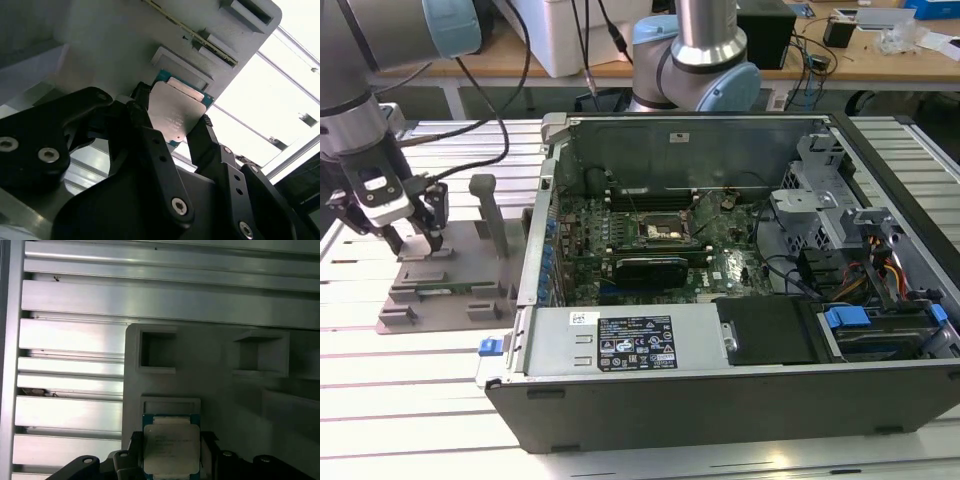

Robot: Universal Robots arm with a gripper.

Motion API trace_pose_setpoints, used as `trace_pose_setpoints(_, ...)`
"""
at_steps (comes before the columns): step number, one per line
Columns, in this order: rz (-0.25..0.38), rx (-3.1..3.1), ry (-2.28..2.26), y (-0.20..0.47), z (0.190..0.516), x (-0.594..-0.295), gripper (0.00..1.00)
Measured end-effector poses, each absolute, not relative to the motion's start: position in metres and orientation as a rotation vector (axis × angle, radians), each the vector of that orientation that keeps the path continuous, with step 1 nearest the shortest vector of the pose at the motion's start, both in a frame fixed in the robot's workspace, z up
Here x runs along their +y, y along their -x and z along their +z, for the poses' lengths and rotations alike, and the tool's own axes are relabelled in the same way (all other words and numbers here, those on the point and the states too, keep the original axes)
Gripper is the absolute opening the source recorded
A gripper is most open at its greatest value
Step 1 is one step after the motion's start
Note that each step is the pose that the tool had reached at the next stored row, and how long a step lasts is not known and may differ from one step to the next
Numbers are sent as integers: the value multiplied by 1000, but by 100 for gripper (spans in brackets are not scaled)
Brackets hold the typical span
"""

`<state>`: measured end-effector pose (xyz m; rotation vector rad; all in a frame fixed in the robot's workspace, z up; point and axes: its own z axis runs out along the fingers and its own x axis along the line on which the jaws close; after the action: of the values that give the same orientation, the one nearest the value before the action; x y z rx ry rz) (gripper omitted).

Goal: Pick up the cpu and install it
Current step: 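Pick up the cpu and move it towards the insertion slot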

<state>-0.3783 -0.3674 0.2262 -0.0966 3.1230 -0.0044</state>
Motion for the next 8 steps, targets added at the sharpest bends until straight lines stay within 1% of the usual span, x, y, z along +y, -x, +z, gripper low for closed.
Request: trace_pose_setpoints(8, -7, 3123, 97, 378, 247, -367, 54)
